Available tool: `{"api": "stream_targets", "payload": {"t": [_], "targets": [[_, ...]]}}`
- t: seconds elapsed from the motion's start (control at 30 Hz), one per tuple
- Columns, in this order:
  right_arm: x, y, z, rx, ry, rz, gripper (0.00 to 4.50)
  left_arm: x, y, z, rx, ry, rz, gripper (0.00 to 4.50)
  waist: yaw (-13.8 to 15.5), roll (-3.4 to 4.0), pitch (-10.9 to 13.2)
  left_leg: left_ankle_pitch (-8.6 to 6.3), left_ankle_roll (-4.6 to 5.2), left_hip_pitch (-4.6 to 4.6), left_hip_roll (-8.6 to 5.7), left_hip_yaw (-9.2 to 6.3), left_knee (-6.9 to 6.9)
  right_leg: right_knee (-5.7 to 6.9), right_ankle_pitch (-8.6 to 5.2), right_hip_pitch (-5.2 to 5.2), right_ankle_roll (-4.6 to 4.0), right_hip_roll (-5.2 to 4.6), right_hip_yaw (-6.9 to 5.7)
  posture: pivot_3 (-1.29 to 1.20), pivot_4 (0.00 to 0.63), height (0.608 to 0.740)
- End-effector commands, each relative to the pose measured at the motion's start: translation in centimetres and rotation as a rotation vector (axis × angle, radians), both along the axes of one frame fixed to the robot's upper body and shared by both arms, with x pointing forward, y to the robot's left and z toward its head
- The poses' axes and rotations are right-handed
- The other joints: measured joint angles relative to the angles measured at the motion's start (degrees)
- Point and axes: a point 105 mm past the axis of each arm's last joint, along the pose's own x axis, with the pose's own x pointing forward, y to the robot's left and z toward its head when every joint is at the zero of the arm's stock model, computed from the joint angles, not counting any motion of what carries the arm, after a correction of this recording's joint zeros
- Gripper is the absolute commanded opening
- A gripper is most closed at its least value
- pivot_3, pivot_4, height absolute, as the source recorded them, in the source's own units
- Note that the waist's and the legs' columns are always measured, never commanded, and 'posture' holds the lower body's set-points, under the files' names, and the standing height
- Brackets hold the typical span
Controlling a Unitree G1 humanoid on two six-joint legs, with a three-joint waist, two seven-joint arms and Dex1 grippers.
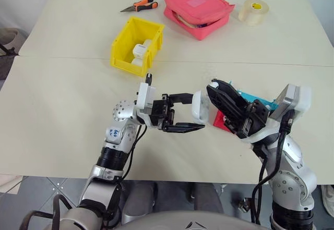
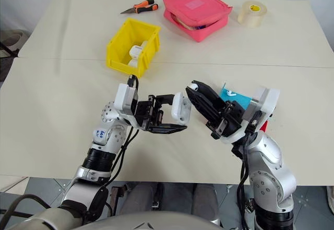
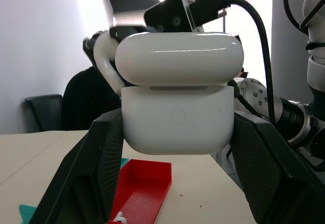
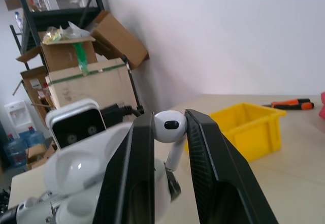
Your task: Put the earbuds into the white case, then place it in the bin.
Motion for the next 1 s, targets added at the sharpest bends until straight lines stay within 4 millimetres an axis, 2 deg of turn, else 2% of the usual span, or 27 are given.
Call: {"api": "stream_targets", "payload": {"t": [0.03, 0.23, 0.6, 0.8, 1.0], "targets": [[-1.2, 0.3, 1.6, 0.016, -0.053, 0.048, 0.67, -0.2, 0.0, 0.8, -0.032, -0.031, -0.002, 2.77, 0.02, 0.0, 0.0, 0.0, 0.0, 0.0, 0.0, 0.0, 0.0, 0.0, 0.0, 0.0, 0.0, 0.0, 0.0, 0.0, 0.15, 0.74], [-1.5, 0.9, 0.6, -0.004, -0.009, 0.085, 0.67, -0.1, -0.1, 0.8, -0.039, -0.034, 0.002, 2.77, 0.04, 0.0, 0.0, 0.0, 0.0, -0.01, 0.0, 0.0, -0.02, -0.01, 0.0, 0.0, 0.0, 0.0, 0.0, 0.0, 0.15, 0.74], [-0.7, 0.8, -1.0, -0.019, 0.014, 0.057, 0.67, 0.1, 0.2, 1.1, -0.045, -0.044, 0.019, 2.77, 0.0, 0.0, 0.0, 0.0, 0.0, 0.0, 0.0, 0.0, -0.02, -0.01, 0.0, 0.0, 0.0, 0.0, 0.0, 0.0, 0.15, 0.74], [-0.8, 1.3, -2.5, -0.088, 0.026, 0.076, 0.67, 0.2, 0.3, 1.3, -0.051, -0.049, 0.029, 2.77, 0.01, 0.0, 0.0, 0.0, 0.0, -0.01, 0.0, 0.01, -0.02, -0.02, 0.0, 0.0, 0.0, 0.0, -0.01, 0.0, 0.15, 0.74], [-0.7, 1.6, -3.1, -0.136, 0.002, 0.086, 0.67, 0.3, 0.2, 1.5, -0.059, -0.057, 0.036, 2.77, 0.02, 0.0, 0.0, 0.0, 0.0, 0.0, 0.0, 0.01, -0.02, -0.01, 0.0, 0.0, 0.0, 0.0, -0.01, 0.0, 0.15, 0.74]]}}
